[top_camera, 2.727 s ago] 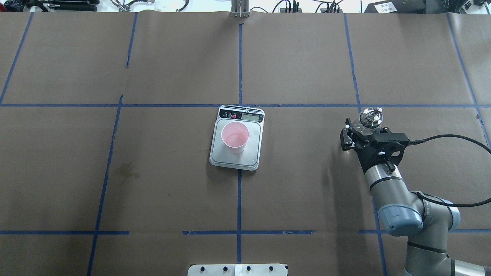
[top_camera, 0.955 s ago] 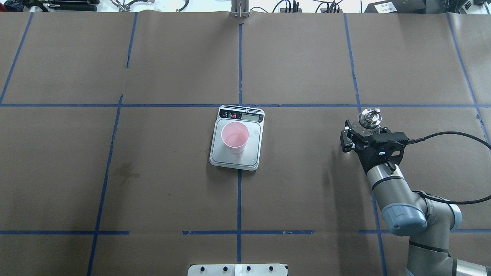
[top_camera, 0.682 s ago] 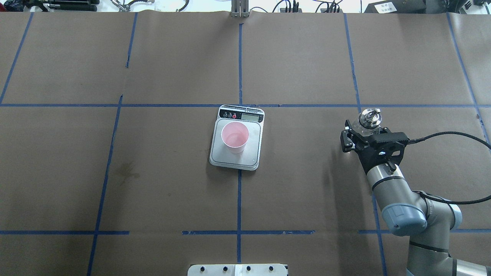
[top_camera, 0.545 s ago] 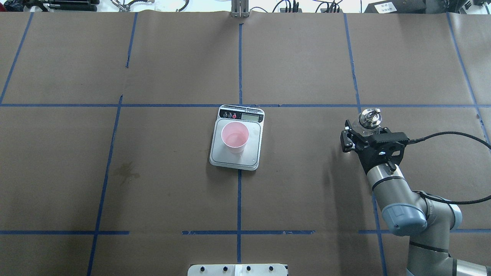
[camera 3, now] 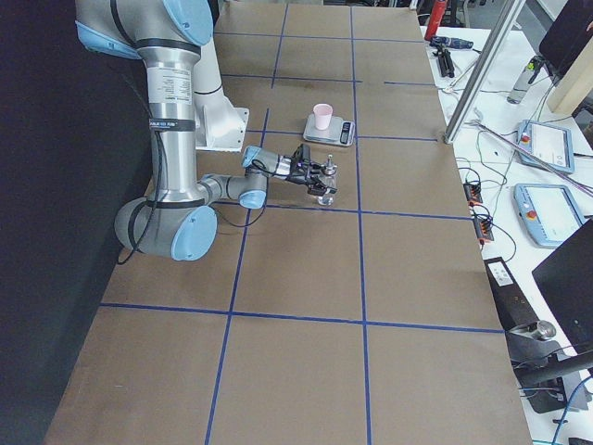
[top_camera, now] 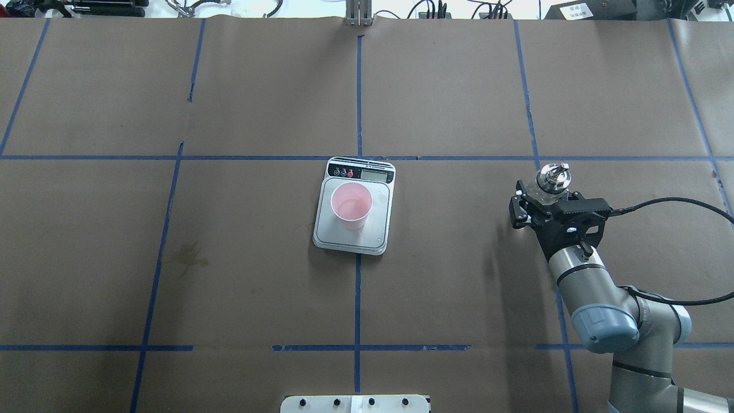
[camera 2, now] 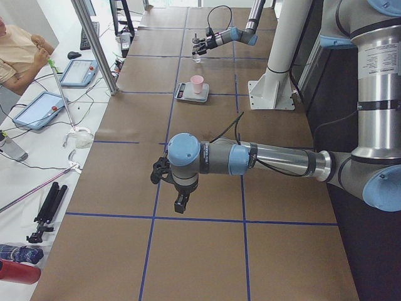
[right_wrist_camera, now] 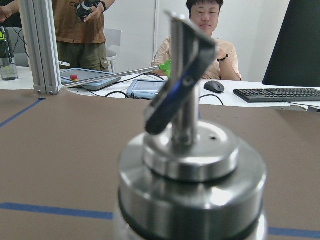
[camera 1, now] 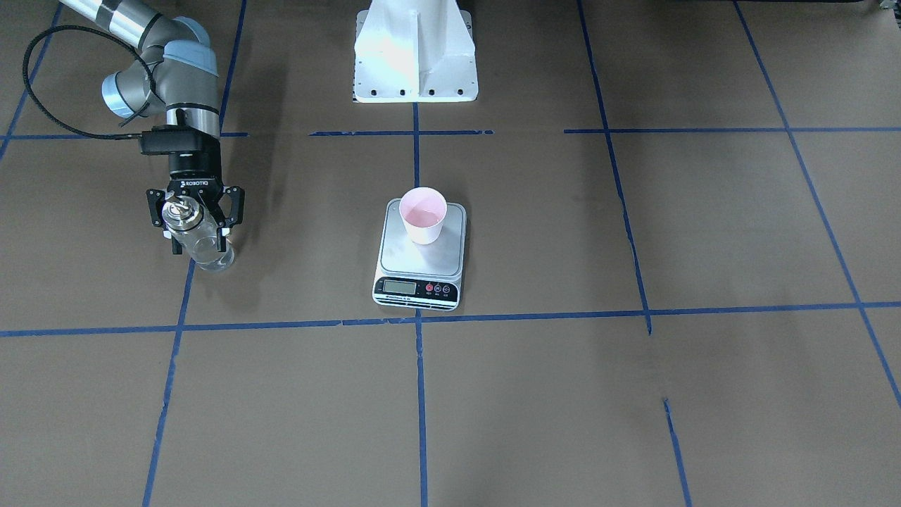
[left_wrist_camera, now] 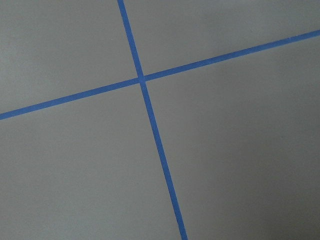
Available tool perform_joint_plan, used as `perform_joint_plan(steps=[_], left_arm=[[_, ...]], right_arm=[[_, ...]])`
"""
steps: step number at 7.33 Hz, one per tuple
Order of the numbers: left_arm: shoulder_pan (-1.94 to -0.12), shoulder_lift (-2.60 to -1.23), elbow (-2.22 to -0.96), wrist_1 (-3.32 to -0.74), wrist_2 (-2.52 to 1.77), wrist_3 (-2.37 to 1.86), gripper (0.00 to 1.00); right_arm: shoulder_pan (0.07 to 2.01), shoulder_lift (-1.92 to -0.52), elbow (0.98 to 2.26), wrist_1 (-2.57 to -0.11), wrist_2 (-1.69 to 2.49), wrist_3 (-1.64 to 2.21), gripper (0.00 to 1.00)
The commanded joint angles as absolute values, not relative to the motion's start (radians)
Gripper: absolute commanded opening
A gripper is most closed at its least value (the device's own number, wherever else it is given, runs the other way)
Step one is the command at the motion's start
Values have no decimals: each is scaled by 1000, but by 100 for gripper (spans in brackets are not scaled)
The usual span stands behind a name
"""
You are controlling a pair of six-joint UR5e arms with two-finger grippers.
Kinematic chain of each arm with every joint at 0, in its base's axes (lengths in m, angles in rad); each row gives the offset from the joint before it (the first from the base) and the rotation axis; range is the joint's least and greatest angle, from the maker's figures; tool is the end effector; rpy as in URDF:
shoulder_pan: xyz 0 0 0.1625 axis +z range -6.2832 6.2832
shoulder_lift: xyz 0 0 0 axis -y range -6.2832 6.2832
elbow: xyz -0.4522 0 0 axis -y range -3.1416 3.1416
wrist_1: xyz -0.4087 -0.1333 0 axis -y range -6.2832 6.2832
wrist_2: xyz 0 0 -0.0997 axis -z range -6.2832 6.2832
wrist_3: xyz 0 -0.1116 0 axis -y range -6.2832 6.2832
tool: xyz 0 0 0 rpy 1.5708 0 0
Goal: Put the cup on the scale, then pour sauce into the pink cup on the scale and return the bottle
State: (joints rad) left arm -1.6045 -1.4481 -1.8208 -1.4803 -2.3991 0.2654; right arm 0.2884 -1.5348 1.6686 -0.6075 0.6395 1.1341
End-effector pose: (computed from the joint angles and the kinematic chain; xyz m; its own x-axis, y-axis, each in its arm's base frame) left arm -0.0663 -0.4505 0.6311 0.6618 0.2661 -0.7009 -0.1450 0.9627 0.2286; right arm -0.4410 -0.3633 0.5015 0.7576 -0.0385 0.6516 -0.5891 0.3893 0.7081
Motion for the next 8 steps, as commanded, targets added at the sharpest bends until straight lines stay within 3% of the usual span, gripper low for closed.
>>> perform_joint_plan(steps=[1, 8], left_arm=[[-1605, -1448, -1821, -1480, -2399, 265, 100], [-1605, -1448, -1824, -1480, -2401, 265, 100]], right_arm=[[288, -1536, 1667, -607, 640, 1135, 100], [279, -1569, 1683, -569, 608, 1141, 100]])
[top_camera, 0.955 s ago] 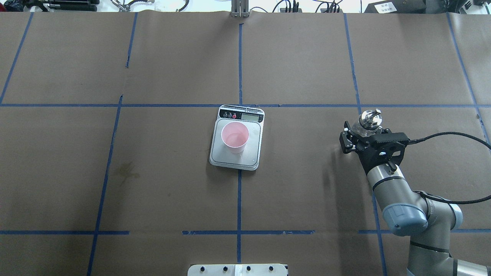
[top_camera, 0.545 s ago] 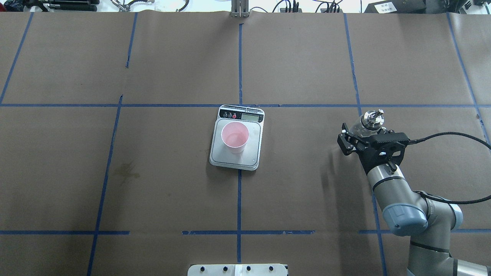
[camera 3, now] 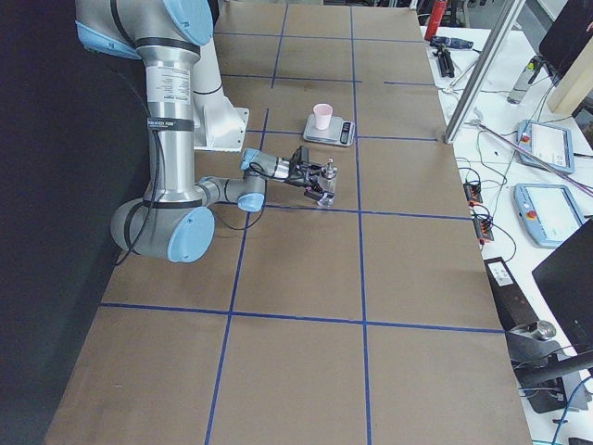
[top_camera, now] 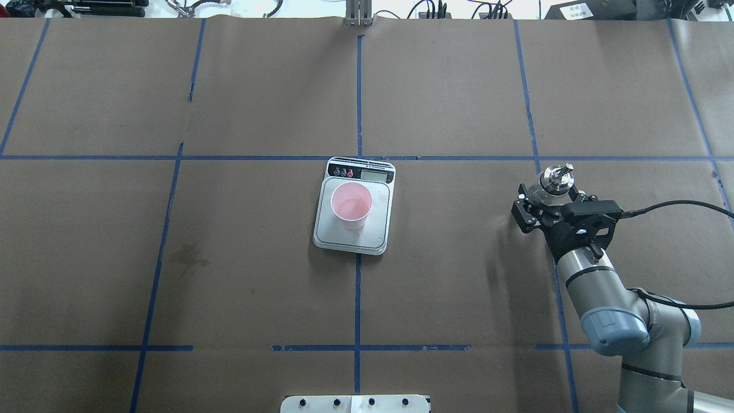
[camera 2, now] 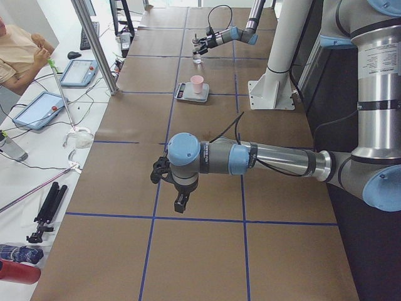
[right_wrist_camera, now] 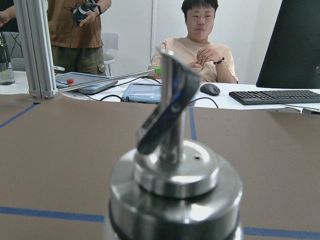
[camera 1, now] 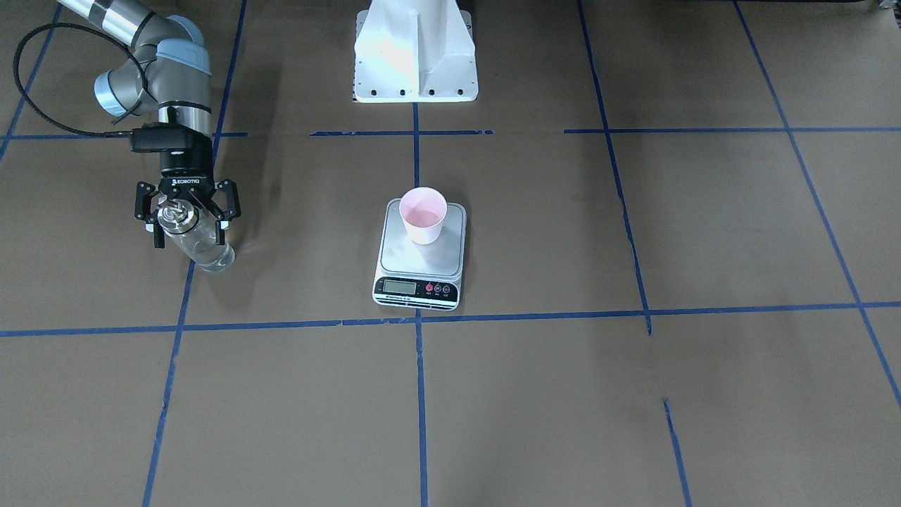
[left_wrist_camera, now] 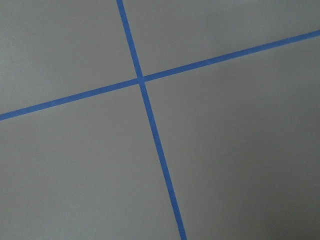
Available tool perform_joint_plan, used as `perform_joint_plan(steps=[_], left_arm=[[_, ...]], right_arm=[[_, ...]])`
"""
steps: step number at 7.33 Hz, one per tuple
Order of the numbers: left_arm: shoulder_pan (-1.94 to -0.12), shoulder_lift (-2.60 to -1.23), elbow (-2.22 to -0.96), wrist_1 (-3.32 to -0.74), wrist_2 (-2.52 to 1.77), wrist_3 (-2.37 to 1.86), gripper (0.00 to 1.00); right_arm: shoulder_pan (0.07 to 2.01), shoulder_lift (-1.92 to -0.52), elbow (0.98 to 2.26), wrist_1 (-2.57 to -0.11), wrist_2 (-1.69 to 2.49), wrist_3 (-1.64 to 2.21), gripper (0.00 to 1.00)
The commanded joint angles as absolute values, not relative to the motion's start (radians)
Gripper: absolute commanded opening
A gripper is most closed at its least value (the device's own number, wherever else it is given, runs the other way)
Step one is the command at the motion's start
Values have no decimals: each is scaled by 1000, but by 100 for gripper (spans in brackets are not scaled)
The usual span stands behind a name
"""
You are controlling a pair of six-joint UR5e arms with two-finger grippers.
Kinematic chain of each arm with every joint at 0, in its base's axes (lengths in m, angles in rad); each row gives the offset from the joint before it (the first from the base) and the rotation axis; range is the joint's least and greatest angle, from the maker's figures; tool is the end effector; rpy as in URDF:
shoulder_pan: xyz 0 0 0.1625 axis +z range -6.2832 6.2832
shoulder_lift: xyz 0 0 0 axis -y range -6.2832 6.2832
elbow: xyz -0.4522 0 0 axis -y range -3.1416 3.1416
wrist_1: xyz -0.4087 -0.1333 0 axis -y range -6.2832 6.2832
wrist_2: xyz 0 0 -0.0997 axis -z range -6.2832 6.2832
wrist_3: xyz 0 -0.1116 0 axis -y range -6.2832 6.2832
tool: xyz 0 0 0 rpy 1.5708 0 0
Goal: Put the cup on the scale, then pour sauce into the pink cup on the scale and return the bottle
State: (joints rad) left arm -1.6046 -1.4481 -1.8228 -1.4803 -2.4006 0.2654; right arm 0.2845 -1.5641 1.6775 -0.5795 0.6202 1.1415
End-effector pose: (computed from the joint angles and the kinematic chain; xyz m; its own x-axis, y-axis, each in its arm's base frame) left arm -0.0662 -0.4505 0.6300 0.6608 0.2675 -0.7013 -0.1446 0.9622 0.2308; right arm -0.4284 -0.3588 0.5085 0.7505 -0.0326 0.6600 -0.6032 0.3742 0.7044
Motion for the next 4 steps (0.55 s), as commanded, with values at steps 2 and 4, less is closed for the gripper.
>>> perform_joint_plan(steps=[2, 4], left_arm=[[-1605, -1447, -1821, -1479, -2401, 265, 100], [-1605, -1443, -1821, -1479, -2401, 265, 100]], right_arm=[[264, -1569, 1709, -569, 597, 1143, 100], [220, -1619, 1764, -568, 566, 1147, 100]])
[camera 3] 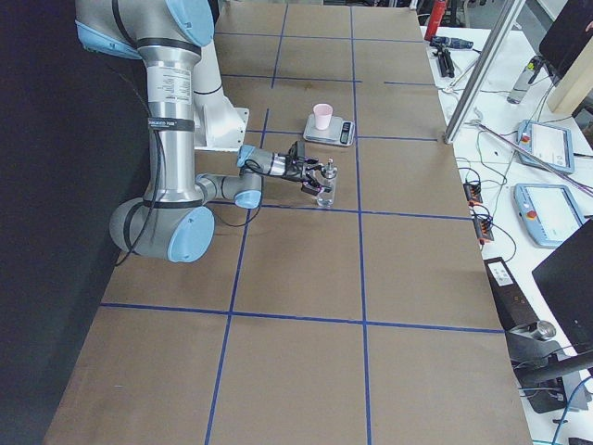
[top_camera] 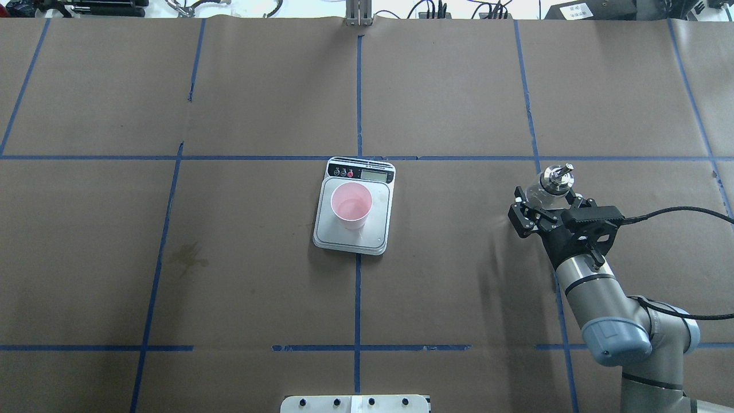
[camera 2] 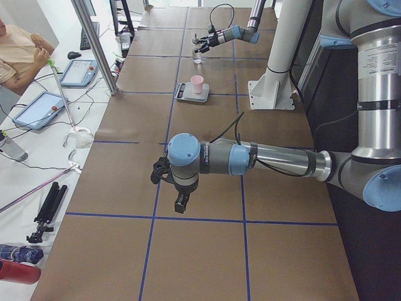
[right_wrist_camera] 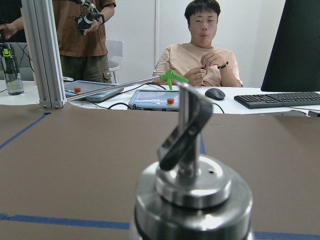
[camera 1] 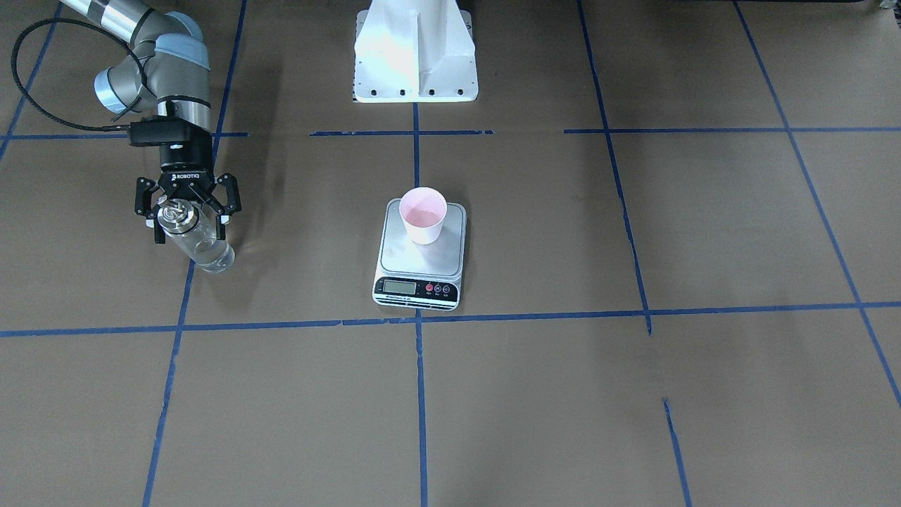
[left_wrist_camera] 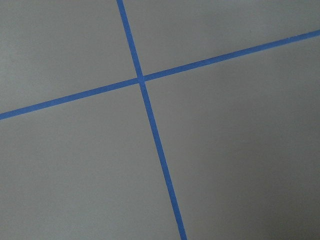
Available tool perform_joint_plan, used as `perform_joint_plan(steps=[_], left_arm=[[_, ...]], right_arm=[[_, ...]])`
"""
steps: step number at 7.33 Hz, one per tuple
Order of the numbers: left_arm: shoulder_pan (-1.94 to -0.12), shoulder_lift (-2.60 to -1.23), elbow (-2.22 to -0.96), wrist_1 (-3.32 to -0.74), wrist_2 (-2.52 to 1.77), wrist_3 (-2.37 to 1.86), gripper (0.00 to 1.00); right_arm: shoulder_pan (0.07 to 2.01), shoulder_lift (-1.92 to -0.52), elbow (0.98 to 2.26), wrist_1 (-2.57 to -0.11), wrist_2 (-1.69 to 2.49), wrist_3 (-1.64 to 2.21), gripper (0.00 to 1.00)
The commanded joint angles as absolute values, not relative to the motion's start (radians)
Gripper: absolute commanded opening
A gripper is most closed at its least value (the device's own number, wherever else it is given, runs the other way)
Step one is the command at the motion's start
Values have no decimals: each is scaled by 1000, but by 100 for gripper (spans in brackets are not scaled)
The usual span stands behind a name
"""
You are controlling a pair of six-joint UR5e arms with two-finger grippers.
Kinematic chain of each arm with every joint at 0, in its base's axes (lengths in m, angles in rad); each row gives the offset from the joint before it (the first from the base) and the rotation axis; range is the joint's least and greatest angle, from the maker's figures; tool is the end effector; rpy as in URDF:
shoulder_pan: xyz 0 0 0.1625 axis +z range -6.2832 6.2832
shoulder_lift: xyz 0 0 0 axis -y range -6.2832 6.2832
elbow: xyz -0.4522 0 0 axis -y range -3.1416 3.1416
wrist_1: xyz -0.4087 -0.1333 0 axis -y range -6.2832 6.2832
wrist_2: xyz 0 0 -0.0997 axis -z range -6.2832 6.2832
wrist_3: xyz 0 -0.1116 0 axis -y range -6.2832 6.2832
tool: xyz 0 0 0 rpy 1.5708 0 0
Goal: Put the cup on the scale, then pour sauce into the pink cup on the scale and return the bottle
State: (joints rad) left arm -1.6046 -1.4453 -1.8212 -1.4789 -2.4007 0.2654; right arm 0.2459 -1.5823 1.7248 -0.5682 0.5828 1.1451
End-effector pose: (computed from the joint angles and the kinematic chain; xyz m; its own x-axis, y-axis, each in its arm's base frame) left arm -0.0662 -0.4491 0.6322 0.6606 0.2635 -0.7030 -0.1446 0.9635 0.2253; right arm -0.4264 -0.3405 0.4912 0.7247 -0.0524 0.6871 -0.6283 0.3591 0.6901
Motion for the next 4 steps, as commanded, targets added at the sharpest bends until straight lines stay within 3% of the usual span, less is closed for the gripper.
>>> perform_joint_plan(steps=[1, 4], left_arm=[[-1605, -1439, -1821, -1479, -2401, 265, 100], [-1605, -1431, -1822, -1479, -2401, 267, 100]], right_arm=[[186, -1687, 1801, -565, 542, 1182, 100], [123, -1838, 1810, -380, 508, 1198, 100]])
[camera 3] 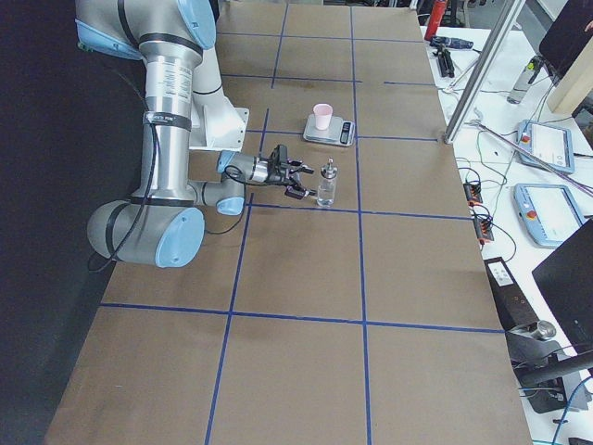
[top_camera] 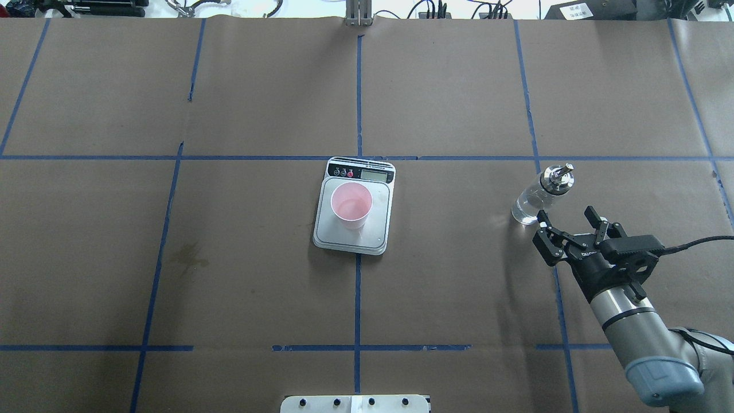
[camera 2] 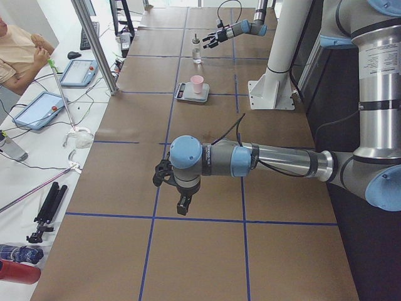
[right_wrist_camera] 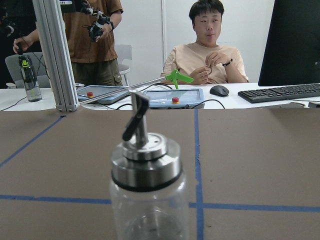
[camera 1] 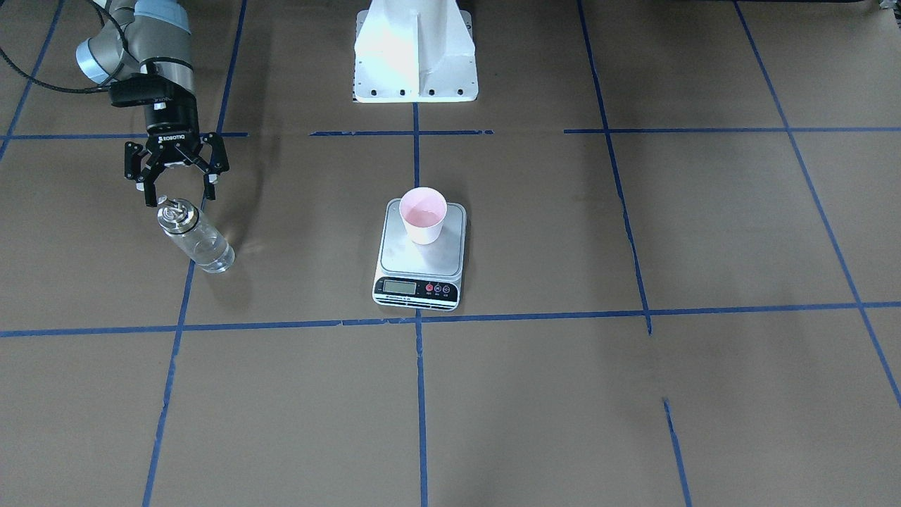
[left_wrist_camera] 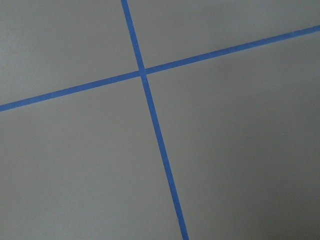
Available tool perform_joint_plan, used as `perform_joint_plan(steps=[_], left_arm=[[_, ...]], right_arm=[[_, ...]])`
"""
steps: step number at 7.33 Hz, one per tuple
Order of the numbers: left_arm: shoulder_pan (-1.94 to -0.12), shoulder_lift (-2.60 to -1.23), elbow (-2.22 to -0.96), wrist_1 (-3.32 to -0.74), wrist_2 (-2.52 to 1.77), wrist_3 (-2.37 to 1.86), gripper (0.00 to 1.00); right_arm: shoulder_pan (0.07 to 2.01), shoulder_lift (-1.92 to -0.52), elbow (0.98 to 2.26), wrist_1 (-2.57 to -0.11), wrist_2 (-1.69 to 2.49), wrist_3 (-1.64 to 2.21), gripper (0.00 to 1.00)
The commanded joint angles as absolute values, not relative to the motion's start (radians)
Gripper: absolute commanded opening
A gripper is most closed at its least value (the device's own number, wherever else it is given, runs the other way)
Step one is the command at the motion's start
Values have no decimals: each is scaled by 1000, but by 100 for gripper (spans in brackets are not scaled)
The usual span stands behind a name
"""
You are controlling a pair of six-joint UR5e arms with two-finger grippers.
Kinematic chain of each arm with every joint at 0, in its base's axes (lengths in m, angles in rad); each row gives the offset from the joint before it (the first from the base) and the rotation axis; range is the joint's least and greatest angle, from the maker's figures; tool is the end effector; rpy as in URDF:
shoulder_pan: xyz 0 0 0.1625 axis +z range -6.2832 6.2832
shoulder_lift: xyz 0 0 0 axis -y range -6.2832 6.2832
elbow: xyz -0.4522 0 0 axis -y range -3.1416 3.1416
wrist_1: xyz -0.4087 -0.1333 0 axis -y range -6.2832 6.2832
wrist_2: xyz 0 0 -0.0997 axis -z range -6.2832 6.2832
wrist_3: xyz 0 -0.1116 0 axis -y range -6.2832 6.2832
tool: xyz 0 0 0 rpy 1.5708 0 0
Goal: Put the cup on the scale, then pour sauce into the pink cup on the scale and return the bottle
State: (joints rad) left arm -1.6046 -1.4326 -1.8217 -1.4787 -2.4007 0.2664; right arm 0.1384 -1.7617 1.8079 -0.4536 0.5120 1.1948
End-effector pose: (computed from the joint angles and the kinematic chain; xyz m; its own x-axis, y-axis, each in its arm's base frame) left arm -0.0660 -0.4431 0.6377 0.6602 0.2557 -0.7063 -0.1451 0.9660 0.2141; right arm -0.3764 -0.2852 0.5177 0.6809 -0.0868 0.7272 -0.6561 0.3687 0.6584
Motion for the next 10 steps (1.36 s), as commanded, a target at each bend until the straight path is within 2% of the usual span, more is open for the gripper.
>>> perform_joint_plan(steps=[1, 3, 5, 7, 10], left_arm=[[-1605, -1431, -1822, -1479, -2401, 267, 100], [-1605, -1431, -1819, -1479, -2401, 270, 100], [-1605, -1431, -1819, -1479, -2401, 271, 100], [-1605, -1431, -1821, -1479, -2402, 272, 100], [-1605, -1430, -1819, -1479, -2401, 272, 100]], right_arm=[[124, -1888, 1807, -345, 512, 1184, 100], [152, -1905, 1805, -348, 550, 1073, 100], [301, -1907, 1799, -354, 691, 912, 100], [539, -1881, 1807, -459, 907, 733, 100], [924, -1696, 1804, -752, 1367, 558, 100]])
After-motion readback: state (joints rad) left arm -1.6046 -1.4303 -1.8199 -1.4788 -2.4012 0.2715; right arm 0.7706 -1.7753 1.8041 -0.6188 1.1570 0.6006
